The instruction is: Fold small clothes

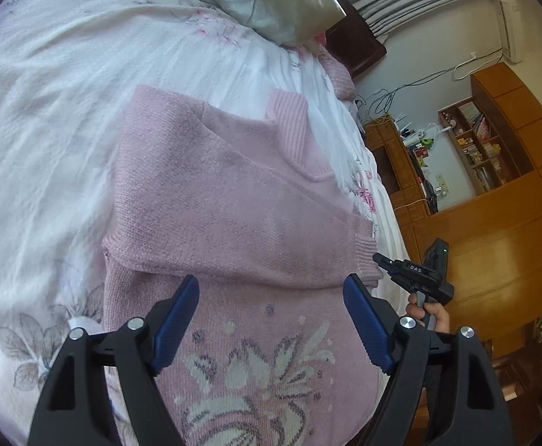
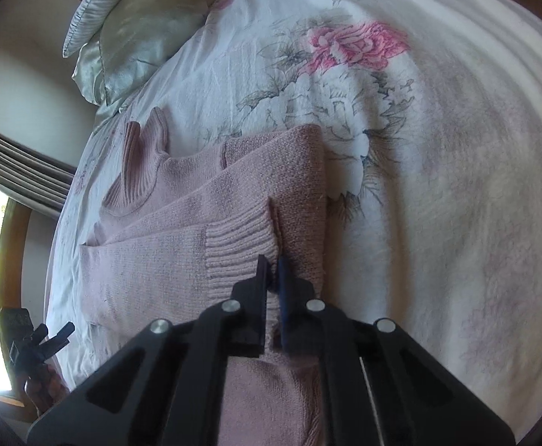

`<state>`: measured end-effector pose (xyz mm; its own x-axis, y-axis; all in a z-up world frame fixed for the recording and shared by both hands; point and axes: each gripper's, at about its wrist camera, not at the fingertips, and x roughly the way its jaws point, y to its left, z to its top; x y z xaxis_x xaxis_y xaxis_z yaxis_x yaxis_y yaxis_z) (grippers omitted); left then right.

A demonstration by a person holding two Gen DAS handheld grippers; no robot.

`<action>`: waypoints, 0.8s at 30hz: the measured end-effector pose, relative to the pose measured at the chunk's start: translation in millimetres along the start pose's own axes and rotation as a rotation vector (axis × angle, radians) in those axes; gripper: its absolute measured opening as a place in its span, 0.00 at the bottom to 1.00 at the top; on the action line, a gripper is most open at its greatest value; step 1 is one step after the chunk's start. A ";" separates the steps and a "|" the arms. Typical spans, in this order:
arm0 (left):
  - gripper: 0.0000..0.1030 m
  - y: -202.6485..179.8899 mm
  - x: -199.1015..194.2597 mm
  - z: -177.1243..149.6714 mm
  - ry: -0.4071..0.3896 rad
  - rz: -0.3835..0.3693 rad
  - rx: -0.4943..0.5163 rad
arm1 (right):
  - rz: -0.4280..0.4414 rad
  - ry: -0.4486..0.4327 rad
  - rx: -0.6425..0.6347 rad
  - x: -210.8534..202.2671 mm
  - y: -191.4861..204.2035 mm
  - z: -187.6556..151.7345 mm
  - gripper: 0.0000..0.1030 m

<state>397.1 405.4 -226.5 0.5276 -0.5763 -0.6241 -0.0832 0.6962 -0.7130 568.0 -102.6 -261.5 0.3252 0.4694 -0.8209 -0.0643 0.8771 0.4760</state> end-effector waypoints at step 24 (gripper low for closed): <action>0.84 -30.9 191.1 222.7 0.101 -0.090 0.007 | 0.185 0.047 -0.166 144.3 163.6 155.9 0.40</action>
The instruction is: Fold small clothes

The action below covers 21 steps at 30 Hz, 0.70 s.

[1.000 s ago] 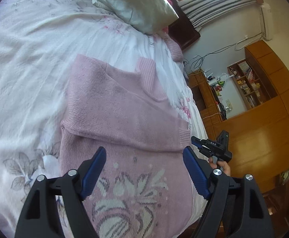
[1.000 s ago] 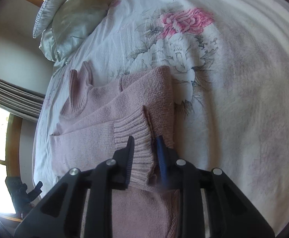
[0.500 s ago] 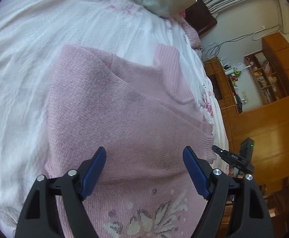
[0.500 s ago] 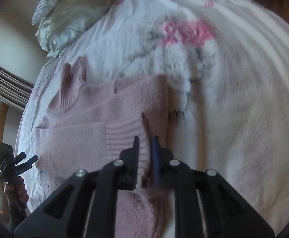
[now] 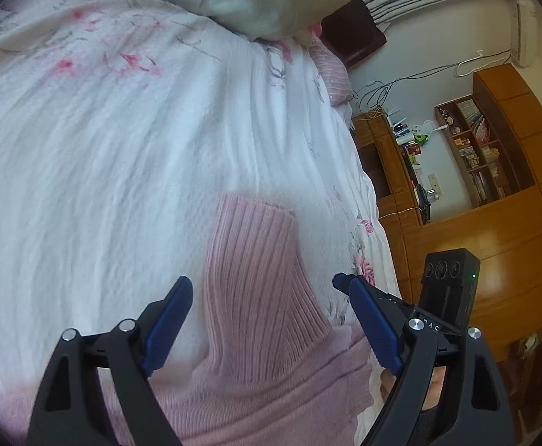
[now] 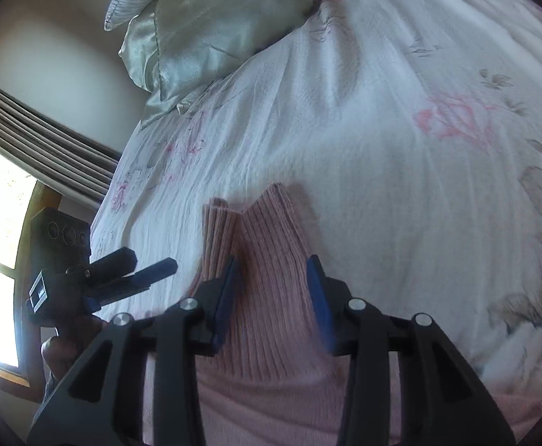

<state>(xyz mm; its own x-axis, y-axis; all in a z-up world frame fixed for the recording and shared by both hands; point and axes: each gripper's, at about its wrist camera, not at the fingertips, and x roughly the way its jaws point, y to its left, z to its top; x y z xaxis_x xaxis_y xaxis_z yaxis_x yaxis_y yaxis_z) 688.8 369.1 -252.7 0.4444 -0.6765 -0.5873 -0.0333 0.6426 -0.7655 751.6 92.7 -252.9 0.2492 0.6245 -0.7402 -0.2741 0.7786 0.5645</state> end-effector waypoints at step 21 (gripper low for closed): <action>0.03 -45.9 -46.5 -22.5 -0.135 -0.109 0.170 | 0.146 -0.179 -0.044 -74.2 11.2 -28.1 0.09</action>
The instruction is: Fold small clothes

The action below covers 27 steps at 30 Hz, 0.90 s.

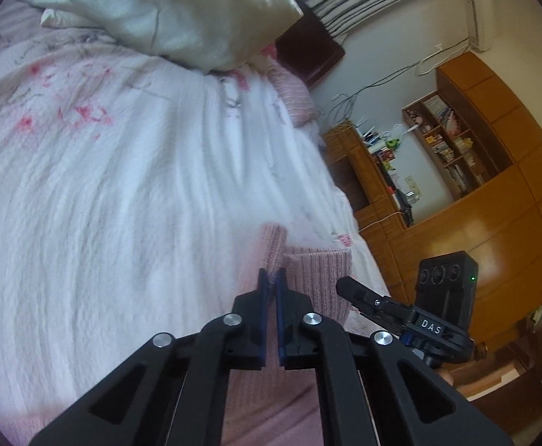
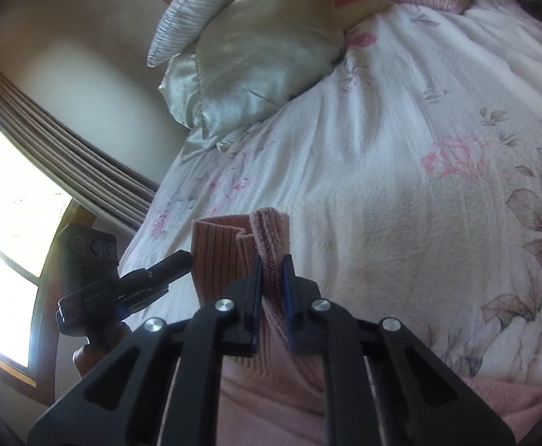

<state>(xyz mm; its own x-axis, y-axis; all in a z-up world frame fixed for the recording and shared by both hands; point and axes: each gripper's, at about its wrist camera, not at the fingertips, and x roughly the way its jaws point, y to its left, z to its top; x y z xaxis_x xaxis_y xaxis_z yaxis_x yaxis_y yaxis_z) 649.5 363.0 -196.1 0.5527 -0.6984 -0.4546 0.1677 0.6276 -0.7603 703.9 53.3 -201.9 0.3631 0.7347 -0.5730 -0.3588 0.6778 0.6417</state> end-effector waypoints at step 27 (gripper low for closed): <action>0.68 20.7 -32.1 -165.6 0.305 0.186 -0.153 | 0.049 0.263 0.195 -32.9 -14.7 -186.8 0.40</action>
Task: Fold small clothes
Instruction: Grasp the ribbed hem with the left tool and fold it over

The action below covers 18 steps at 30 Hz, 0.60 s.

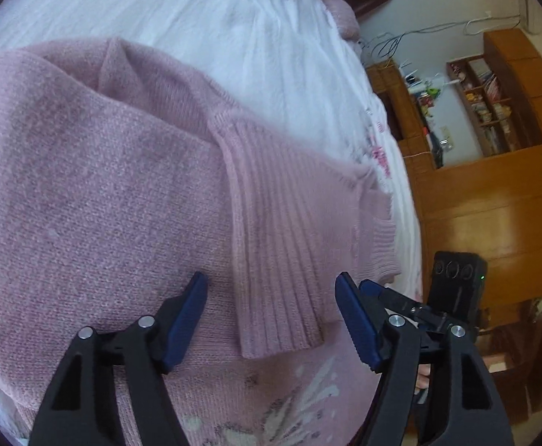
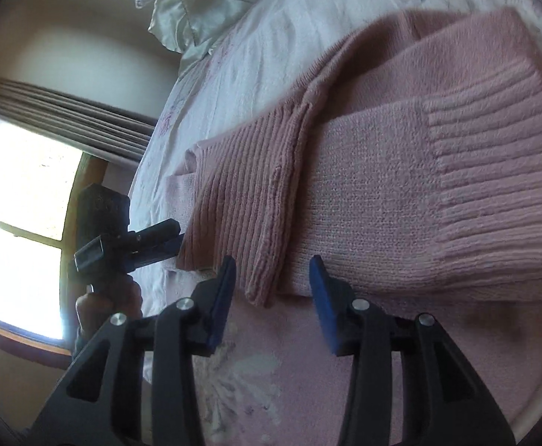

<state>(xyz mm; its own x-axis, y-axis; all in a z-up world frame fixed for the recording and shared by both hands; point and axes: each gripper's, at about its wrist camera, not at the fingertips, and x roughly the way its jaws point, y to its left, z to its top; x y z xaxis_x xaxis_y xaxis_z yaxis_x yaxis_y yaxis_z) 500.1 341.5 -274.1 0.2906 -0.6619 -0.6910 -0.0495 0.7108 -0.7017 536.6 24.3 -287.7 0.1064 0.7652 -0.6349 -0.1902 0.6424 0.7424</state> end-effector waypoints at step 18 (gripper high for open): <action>0.09 -20.5 -33.2 -43.7 -0.108 0.271 0.207 | -0.097 -0.026 -0.048 -1.7 9.9 -9.5 0.14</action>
<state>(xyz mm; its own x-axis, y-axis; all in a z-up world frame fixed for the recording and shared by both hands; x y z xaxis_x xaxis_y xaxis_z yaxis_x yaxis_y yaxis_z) 449.7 338.4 -244.4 0.3936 -0.4211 -0.8172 0.0525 0.8978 -0.4374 525.3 28.9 -281.3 0.1512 0.7010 -0.6969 -0.2246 0.7110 0.6664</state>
